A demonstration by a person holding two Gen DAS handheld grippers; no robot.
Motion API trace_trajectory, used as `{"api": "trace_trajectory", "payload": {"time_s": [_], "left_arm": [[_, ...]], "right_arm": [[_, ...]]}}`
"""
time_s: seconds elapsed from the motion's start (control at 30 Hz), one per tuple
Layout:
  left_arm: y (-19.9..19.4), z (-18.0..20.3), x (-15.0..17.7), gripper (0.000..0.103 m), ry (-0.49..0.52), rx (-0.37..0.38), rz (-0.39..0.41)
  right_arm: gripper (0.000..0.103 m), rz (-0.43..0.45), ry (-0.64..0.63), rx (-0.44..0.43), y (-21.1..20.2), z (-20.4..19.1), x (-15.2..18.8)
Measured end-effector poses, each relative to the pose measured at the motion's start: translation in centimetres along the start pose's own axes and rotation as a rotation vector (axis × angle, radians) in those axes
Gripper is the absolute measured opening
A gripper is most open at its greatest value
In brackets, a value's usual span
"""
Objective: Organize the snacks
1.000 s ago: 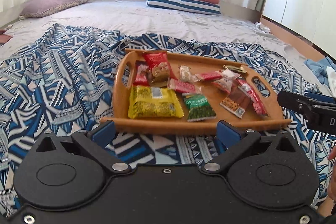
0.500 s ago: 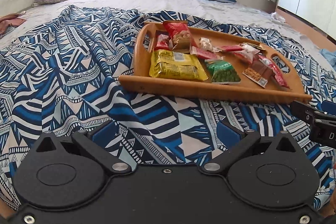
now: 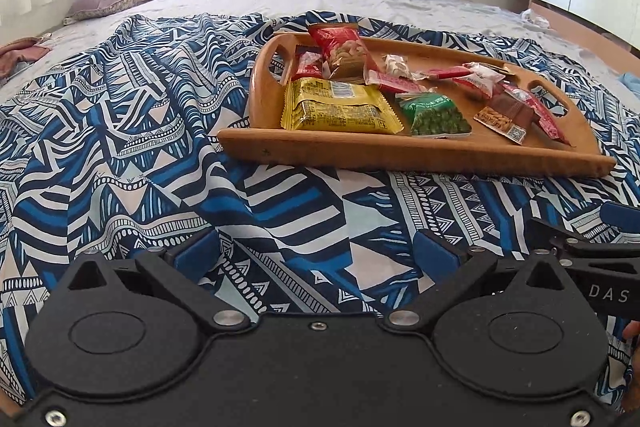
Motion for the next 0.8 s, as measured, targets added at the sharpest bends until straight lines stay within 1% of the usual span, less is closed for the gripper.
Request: {"api": "trace_trajectory", "payload": {"time_s": [0.13,0.3,0.8], "left_arm": [[0.26,0.02,0.01,0.103,0.004,-0.008,0.007],[0.43,0.08,0.02,0.103,0.002,-0.018,0.013],[0.57,0.02,-0.05,0.103,0.001,-0.011,0.007]], "right_arm": [[0.103,-0.013,-0.011,-0.011,0.33,-0.15,0.28],[0.103,-0.001,-0.043,0.001,0.42,-0.52,0.38],[0.103,0.006,-0.043,-0.005,0.40,-0.46,0.40]]}}
Point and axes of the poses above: each gripper's, at about its wrist camera, not at the fingertips, and y roughly the way its jaws point, z to its right, x to its underside, the point moved 9 cm from there along y, roughly the way its jaws point, and after that the axes turned 5 degrees about -y, right-handed, at the moved point
